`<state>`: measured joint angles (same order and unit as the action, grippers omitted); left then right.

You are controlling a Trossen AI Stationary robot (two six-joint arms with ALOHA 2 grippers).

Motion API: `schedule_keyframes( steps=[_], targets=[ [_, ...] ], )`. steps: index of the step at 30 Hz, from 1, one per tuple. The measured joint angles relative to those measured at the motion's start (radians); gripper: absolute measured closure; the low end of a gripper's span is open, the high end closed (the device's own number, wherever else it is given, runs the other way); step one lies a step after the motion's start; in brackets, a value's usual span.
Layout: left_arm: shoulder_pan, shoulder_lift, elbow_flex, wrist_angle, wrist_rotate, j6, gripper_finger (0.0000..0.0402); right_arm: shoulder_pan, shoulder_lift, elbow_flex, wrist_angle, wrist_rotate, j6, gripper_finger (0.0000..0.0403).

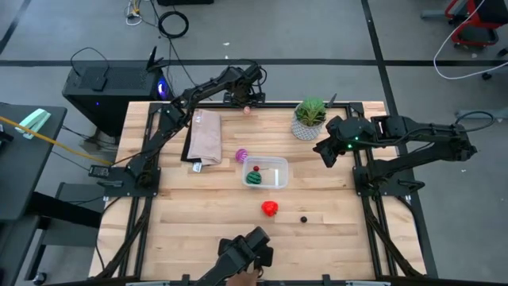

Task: Pick and placing Produce into tupperware
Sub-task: Put the peach into the transparent bin

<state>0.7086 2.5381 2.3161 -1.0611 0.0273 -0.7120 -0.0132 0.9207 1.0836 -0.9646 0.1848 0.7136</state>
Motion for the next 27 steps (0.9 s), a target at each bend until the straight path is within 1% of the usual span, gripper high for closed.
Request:
schedule_keyframes(
  steps=[6,11,23,27],
  targets=[
    [-0.001,0.009,0.001,-0.013,-0.014,0.016,0.0170,0.000,0.000,0.000,0.000,0.000,0.000,0.0274],
    [-0.003,0.032,0.000,-0.031,0.008,0.016,0.0170,0.000,0.000,0.000,0.000,0.000,-0.001,0.0274],
    [-0.011,0.037,0.000,-0.005,0.011,0.050,0.0171,0.000,0.000,0.000,0.000,0.001,-0.002,0.0274],
    [-0.011,0.037,0.000,-0.005,0.007,0.074,0.0181,0.000,0.000,0.000,0.000,0.001,0.000,0.0274]
  ],
)
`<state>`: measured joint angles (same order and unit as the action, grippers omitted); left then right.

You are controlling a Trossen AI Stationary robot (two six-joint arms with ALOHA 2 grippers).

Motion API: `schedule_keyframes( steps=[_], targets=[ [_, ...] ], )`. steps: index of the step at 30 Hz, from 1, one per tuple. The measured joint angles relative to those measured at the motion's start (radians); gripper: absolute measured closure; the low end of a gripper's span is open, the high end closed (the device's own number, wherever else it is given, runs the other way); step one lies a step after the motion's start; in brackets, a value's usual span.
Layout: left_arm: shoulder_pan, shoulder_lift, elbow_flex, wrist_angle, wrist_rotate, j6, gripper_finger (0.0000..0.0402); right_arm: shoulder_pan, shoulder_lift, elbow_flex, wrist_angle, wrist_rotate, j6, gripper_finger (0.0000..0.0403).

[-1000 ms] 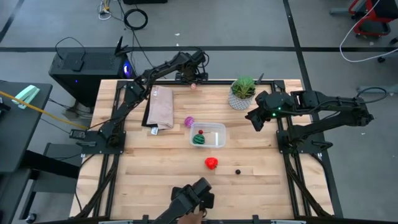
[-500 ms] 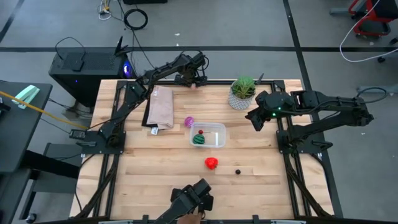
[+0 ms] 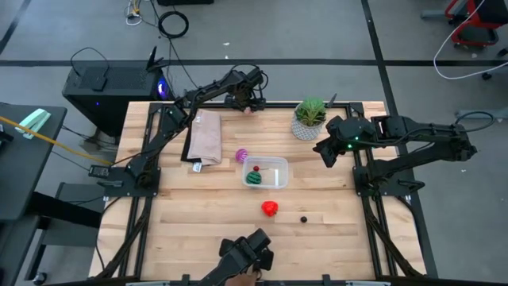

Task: Pick and placing Produce into tupperware
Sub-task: Put the peach into the transparent bin

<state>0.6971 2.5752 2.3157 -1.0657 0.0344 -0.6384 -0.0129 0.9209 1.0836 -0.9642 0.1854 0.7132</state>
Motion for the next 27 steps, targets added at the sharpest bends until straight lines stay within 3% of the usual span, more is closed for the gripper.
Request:
schedule_keyframes(
  steps=[13,27],
  targets=[
    [-0.001,0.000,0.000,0.001,-0.015,0.074,0.0264,0.000,0.000,0.000,0.000,0.000,0.002,0.0274],
    [-0.001,0.000,0.016,-0.012,-0.014,0.104,0.0257,0.000,0.000,0.000,0.000,0.000,0.002,0.0274]
  ],
)
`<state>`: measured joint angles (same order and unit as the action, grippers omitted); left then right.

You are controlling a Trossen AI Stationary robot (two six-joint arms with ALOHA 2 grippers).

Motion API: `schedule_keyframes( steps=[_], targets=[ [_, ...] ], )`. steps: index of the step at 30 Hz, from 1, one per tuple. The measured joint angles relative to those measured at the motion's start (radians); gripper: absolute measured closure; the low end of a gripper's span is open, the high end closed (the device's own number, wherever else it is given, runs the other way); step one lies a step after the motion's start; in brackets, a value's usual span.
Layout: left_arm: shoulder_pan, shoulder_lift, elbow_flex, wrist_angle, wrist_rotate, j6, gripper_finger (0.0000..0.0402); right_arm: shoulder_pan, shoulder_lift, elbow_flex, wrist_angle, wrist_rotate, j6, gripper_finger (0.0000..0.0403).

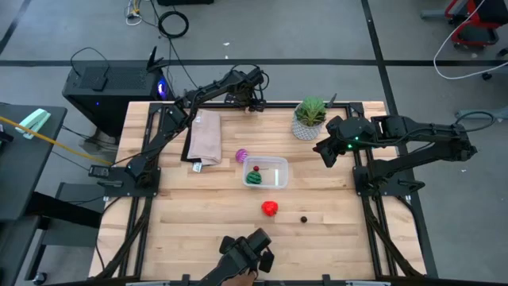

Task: Pick and placing Produce into tupperware
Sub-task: Put the peach into the transparent bin

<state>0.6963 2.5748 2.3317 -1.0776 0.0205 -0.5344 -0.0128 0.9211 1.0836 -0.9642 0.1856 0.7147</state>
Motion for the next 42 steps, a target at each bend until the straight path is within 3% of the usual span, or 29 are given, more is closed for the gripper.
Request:
schedule_keyframes(
  steps=[7,15,22,32,42],
  targets=[
    [0.000,-0.035,0.025,-0.014,0.009,0.058,0.0267,0.000,0.000,0.000,0.000,0.000,-0.001,0.0274],
    [-0.006,-0.117,0.020,-0.029,0.027,0.142,0.0246,0.000,0.000,0.000,-0.007,0.000,-0.001,0.0274],
    [-0.018,-0.219,0.020,-0.054,0.074,0.209,0.0261,0.000,0.000,0.000,-0.015,0.000,-0.001,0.0274],
    [-0.050,-0.377,0.020,-0.092,0.248,0.206,0.0246,0.000,0.000,0.000,-0.016,0.000,0.000,0.0274],
    [-0.148,-0.523,0.020,-0.093,0.271,0.174,0.0263,0.000,0.000,0.000,-0.016,-0.008,-0.001,0.0274]
  ],
)
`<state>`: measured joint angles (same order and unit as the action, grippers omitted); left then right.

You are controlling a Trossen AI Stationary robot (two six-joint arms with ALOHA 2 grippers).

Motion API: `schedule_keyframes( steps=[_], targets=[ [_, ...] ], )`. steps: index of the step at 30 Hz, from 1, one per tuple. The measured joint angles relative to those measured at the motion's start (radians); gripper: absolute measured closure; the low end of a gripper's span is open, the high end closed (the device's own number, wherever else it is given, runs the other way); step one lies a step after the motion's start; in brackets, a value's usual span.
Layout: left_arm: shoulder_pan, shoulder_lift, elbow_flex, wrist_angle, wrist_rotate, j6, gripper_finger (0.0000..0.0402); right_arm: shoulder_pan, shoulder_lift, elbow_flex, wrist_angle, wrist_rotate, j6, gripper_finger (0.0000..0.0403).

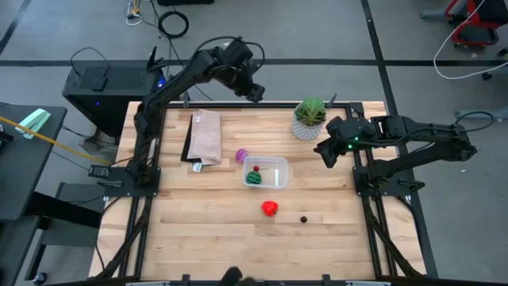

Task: Pick and placing Produce into tupperware
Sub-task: Put the peach into the transparent bin

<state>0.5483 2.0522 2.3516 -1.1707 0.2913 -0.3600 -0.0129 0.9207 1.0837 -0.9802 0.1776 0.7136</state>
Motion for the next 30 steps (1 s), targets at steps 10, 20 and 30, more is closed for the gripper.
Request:
schedule_keyframes(
  steps=[10,20,30],
  targets=[
    [-0.194,-0.073,0.000,0.099,-0.003,-0.112,0.0246,0.000,0.000,0.000,0.000,-0.027,-0.026,0.0274],
    [-0.418,-0.073,0.000,0.272,-0.104,-0.077,0.0266,0.001,0.000,0.000,0.000,-0.052,-0.036,0.0274],
    [-0.528,-0.072,-0.003,0.272,-0.253,0.080,0.0257,0.011,0.000,0.000,0.008,-0.051,0.004,0.0274]
  ],
)
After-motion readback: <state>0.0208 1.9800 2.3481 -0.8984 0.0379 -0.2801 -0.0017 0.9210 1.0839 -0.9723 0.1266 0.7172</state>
